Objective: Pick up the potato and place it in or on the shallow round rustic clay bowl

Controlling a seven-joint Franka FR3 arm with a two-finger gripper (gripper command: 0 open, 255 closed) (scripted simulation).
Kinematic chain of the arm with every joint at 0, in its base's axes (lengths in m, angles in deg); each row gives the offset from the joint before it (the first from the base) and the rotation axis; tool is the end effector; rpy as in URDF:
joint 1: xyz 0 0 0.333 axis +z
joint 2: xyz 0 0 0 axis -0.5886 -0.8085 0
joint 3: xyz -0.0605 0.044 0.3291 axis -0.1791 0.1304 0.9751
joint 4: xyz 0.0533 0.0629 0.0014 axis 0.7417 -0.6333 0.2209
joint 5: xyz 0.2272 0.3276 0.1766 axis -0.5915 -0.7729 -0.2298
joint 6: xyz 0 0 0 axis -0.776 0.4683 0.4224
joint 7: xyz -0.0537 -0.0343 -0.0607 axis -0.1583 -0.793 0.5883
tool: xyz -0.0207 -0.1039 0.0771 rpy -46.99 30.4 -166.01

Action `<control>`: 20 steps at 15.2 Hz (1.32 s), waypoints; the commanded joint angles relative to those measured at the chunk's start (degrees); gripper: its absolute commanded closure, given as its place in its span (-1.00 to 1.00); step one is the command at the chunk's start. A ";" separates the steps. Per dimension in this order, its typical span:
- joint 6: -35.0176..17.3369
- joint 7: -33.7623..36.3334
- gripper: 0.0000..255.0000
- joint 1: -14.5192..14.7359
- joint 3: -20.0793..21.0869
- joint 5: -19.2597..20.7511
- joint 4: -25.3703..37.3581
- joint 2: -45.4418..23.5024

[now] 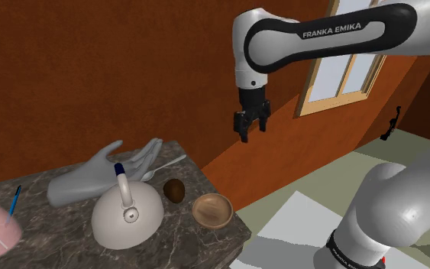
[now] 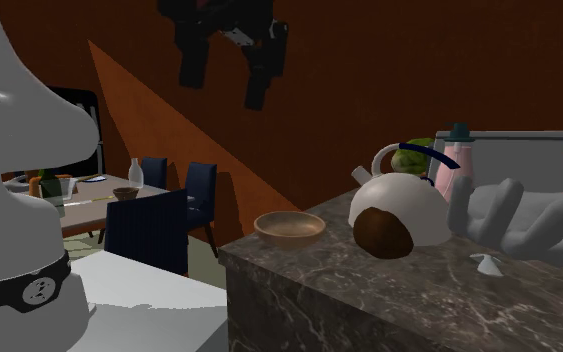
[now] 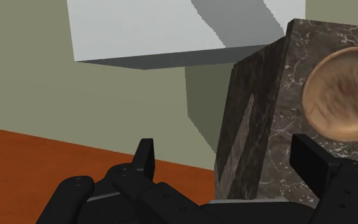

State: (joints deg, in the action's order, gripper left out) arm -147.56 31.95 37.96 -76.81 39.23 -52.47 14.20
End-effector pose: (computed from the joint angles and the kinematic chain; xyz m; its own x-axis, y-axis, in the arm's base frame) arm 0.4116 0.0828 0.5094 0.9847 -0.0559 -0.1650 -0.0373 -0.9928 0.1139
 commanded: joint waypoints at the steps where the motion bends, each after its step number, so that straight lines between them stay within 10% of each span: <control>1: 0.55 3.38 -1.00 0.30 1.79 -1.03 2.85 -4.43; 20: 9.82 30.92 -1.00 7.52 8.63 -3.21 46.37 -56.17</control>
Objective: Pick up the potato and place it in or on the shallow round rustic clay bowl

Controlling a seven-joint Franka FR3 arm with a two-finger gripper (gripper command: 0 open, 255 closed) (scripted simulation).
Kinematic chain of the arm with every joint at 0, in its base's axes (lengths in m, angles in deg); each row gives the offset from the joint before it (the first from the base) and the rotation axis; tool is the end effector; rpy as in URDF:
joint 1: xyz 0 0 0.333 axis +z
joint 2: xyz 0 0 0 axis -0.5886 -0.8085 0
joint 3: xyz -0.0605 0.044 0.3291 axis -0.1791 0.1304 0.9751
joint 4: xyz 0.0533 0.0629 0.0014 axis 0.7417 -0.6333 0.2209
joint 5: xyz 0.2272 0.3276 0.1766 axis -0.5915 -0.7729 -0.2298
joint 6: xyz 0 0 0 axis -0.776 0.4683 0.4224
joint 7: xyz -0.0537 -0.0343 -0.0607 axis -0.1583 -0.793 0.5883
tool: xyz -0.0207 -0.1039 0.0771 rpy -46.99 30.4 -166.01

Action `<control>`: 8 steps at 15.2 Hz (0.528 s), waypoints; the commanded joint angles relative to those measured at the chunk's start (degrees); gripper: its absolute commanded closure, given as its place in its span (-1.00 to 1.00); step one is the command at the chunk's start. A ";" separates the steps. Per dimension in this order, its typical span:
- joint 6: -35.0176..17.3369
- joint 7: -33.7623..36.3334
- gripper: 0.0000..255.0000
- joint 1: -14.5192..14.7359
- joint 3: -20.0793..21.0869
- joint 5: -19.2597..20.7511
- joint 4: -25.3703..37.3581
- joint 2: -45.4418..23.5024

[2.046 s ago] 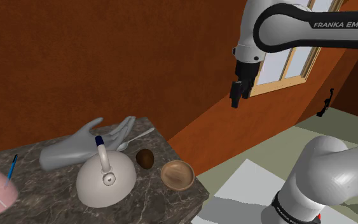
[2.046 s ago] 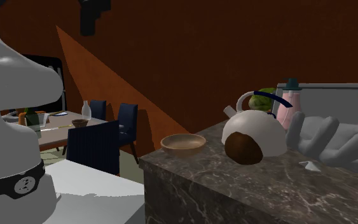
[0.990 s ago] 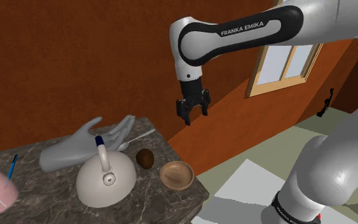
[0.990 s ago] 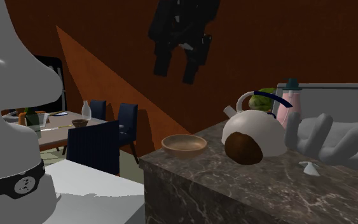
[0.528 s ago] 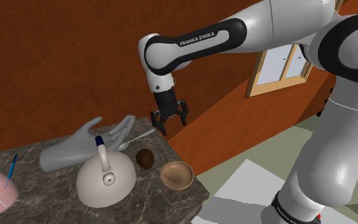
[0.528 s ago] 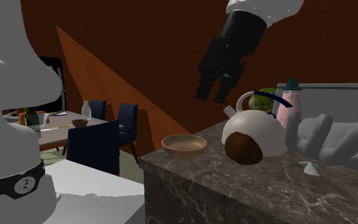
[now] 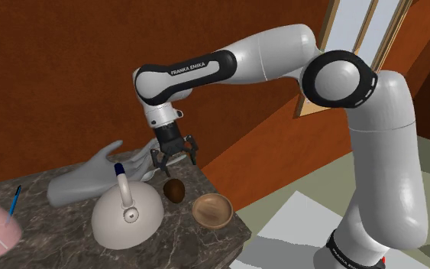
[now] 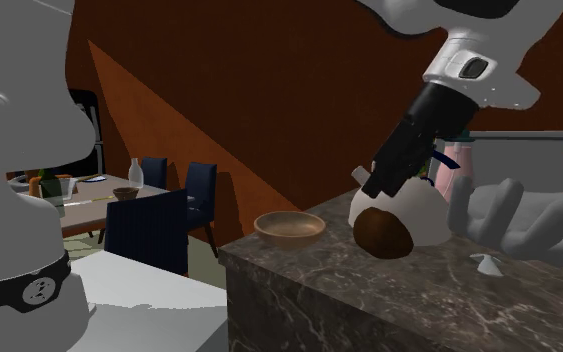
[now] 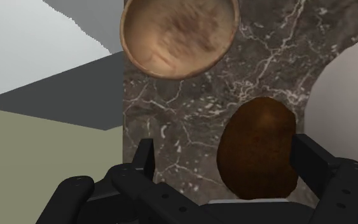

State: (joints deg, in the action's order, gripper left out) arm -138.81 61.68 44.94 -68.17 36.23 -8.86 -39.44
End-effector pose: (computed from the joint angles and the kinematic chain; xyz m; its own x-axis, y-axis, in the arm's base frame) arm 0.6028 0.2787 0.3633 0.8389 -0.2826 -0.4651 -0.2228 -0.9581 0.1802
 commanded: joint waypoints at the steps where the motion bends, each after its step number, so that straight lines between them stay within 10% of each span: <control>1: 2.23 2.32 -1.00 1.24 -0.09 -0.32 6.28 -5.65; 4: 5.31 4.76 -1.00 2.93 -0.35 -0.62 15.09 -12.96; 8: 1.41 4.45 -1.00 2.57 -0.23 -0.94 9.31 -11.07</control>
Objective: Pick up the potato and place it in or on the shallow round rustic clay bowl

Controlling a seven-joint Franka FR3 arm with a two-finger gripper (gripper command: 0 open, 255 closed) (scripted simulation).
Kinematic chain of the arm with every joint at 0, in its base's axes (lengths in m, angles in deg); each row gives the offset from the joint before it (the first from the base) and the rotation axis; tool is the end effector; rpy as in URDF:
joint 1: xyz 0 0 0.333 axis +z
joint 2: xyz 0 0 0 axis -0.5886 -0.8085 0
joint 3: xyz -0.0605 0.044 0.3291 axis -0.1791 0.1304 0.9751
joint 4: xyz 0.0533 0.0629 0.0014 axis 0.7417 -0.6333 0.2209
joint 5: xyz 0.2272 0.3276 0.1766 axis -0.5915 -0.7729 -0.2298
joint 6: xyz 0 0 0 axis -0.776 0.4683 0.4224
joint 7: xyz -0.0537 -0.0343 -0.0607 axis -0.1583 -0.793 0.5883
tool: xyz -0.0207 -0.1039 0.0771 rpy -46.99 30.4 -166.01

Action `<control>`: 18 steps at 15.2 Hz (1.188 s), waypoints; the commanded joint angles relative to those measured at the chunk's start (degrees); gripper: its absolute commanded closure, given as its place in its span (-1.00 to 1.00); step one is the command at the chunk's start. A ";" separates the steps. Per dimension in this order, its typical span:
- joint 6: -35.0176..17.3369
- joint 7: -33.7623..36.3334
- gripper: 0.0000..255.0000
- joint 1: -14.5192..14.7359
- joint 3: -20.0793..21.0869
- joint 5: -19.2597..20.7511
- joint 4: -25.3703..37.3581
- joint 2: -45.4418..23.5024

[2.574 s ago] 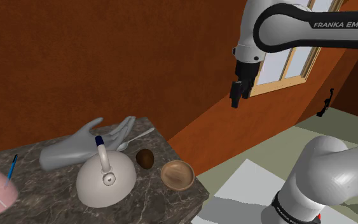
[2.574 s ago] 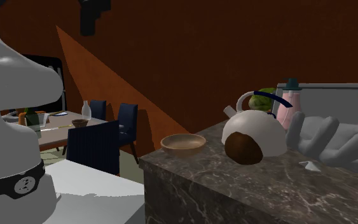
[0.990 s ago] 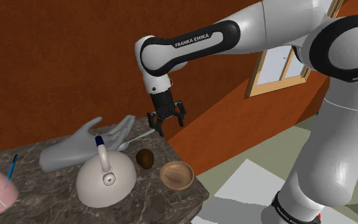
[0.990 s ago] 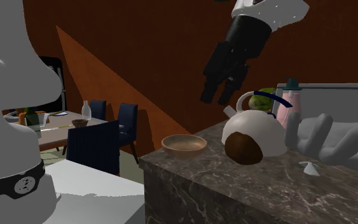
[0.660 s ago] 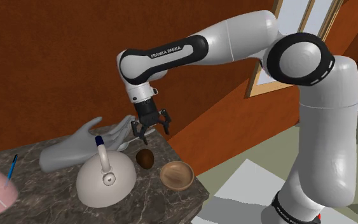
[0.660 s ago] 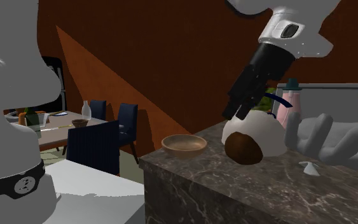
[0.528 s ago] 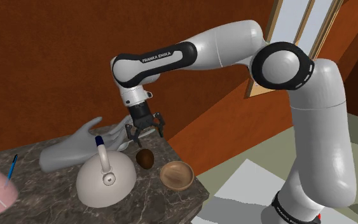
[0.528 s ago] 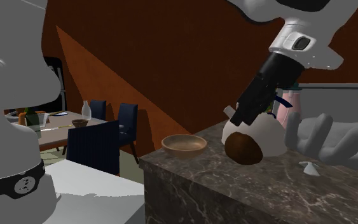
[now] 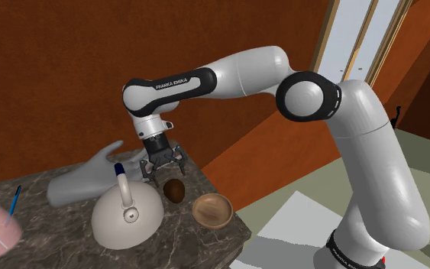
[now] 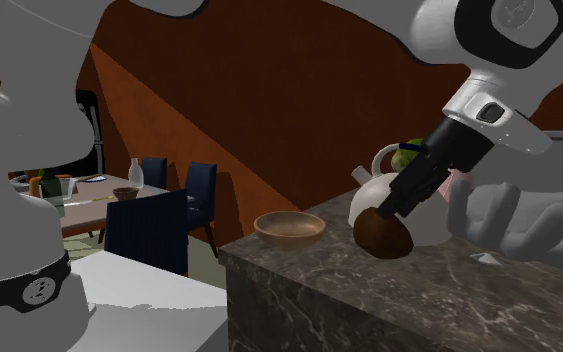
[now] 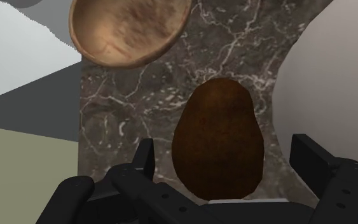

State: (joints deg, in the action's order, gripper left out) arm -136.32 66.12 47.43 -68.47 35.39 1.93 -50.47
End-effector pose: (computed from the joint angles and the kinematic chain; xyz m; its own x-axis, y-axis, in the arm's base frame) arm 0.6322 0.3094 0.3176 0.7917 -0.3279 -0.5154 -0.2615 -0.9444 0.1993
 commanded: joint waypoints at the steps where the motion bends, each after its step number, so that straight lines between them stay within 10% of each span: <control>1: -2.01 -0.05 -1.00 0.01 0.09 -0.18 -2.81 0.37; 11: -4.33 -0.25 -1.00 -0.08 0.08 -0.39 -6.05 1.30; 12: -4.38 -0.26 1.00 -0.08 0.07 -0.38 -6.06 1.27; 18: -4.88 -0.66 1.00 -0.32 -0.07 -0.26 -6.64 1.24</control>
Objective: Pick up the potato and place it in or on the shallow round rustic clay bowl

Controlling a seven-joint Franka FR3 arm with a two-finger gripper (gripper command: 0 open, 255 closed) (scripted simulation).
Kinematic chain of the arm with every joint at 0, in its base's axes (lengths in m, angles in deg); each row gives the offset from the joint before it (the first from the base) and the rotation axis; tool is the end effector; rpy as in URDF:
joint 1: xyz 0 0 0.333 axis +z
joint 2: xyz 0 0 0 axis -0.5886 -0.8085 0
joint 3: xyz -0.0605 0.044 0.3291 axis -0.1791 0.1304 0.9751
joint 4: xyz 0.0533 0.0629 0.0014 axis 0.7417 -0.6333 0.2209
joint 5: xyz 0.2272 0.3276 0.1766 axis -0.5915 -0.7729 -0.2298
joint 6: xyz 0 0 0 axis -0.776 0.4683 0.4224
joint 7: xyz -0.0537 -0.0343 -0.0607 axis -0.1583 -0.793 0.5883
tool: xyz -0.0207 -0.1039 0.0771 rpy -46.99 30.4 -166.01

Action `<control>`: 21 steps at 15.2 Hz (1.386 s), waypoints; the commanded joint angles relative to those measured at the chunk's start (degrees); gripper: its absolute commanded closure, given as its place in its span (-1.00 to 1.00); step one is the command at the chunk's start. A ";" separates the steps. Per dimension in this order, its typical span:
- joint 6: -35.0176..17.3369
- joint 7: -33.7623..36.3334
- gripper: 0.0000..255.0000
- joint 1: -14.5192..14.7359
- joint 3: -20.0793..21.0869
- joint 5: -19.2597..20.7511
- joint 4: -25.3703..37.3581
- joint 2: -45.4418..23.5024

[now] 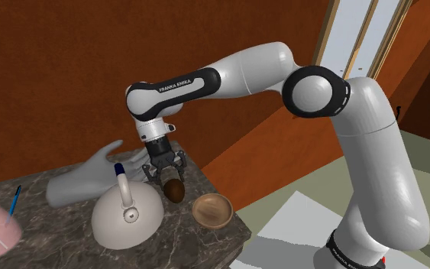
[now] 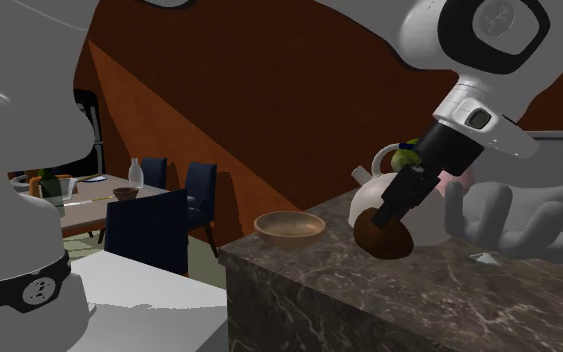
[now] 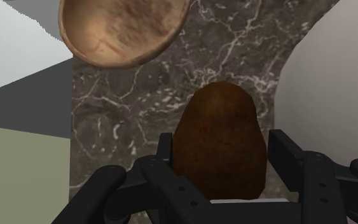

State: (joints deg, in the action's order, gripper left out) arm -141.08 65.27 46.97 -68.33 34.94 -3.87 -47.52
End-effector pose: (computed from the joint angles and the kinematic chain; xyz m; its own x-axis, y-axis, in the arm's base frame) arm 0.6204 0.3081 0.3101 0.8076 -0.3186 -0.4963 -0.2655 -0.9478 0.1764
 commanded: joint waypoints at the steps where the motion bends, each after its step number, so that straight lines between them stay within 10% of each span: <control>1: -0.05 -0.17 1.00 -0.16 -0.30 0.23 -1.10 -1.44; 21: 12.15 2.43 1.00 0.38 0.63 -1.10 8.44 1.65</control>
State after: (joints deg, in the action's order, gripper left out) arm -129.52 67.64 47.42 -67.74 33.94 4.37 -46.25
